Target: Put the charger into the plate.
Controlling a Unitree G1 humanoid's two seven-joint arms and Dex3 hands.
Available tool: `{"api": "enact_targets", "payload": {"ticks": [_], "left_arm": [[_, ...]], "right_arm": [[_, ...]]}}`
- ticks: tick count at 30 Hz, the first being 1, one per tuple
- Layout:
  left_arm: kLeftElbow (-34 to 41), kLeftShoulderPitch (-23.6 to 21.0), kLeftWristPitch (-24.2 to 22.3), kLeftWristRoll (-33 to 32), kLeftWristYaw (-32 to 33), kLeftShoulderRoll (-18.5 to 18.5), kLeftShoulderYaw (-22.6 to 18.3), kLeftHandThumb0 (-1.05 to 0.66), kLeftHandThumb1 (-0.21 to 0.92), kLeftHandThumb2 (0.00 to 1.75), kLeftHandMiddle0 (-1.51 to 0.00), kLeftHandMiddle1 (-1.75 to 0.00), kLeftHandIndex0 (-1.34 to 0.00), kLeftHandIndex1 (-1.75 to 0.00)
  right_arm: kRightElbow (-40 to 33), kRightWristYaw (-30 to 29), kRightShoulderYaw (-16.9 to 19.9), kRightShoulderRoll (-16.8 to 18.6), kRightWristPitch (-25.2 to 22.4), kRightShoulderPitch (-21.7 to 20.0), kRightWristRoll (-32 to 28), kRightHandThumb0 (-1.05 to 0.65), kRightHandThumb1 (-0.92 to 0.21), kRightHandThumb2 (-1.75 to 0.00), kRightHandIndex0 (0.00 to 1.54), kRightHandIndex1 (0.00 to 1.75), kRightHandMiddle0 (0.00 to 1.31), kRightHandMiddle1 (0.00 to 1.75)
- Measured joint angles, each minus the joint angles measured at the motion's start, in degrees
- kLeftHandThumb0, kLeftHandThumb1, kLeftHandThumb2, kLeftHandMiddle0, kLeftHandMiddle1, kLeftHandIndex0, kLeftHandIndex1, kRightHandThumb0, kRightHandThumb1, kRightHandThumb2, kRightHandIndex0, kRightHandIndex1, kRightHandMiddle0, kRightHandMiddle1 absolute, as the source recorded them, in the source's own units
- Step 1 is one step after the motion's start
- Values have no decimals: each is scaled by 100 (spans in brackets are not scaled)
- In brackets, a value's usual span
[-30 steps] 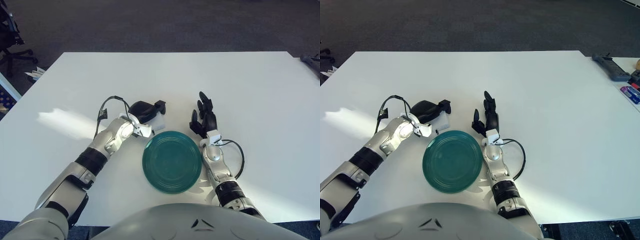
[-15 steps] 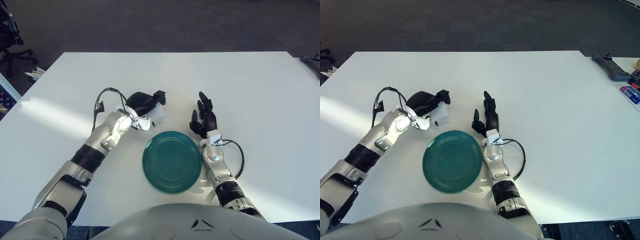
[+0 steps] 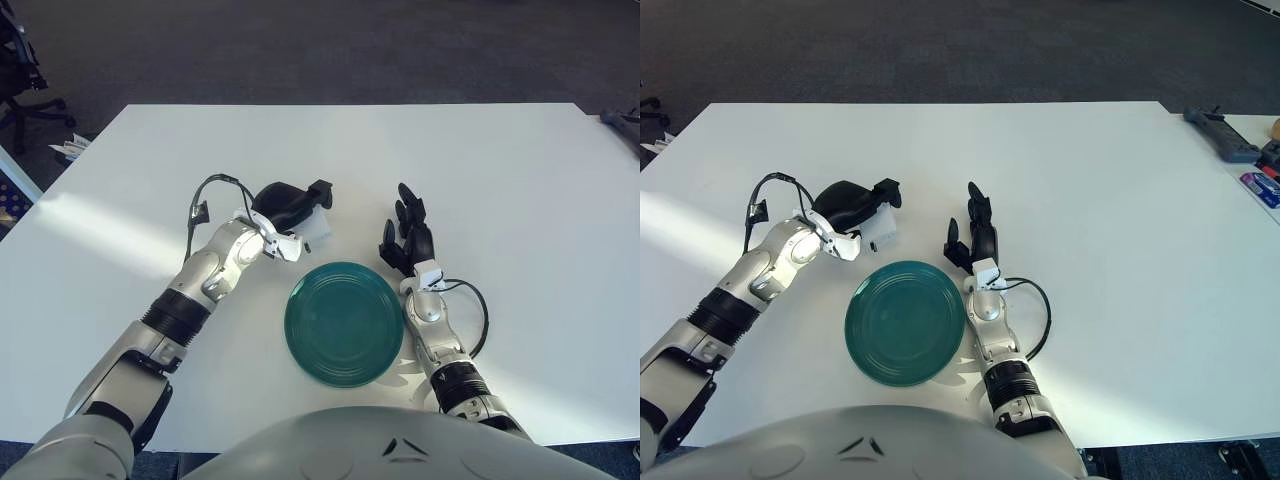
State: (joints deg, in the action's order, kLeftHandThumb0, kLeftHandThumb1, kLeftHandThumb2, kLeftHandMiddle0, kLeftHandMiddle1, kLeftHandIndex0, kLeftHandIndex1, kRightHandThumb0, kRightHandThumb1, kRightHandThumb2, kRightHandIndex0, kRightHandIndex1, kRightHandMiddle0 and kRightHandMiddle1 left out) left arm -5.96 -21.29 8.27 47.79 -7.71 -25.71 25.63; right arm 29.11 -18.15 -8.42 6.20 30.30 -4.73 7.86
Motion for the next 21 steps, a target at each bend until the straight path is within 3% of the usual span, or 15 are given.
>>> {"api": "enact_targets", "payload": {"ticks": [8,21], "left_arm": [[400,108,-5,19,-4,-4,-3,0,-3,169,-85,-170,-67,-175],[1312,687,-204,459,-429,-3,143,0,-7,173,-87,-171,-70,-175]], "right_arm": [[28,-94,-34,0,12,-25,-1,-94,-92,-87,14,1,0,37],[53,-221,-41,-2,27,-38,-1,-93,-92,-86,16,1,0,42]]}}
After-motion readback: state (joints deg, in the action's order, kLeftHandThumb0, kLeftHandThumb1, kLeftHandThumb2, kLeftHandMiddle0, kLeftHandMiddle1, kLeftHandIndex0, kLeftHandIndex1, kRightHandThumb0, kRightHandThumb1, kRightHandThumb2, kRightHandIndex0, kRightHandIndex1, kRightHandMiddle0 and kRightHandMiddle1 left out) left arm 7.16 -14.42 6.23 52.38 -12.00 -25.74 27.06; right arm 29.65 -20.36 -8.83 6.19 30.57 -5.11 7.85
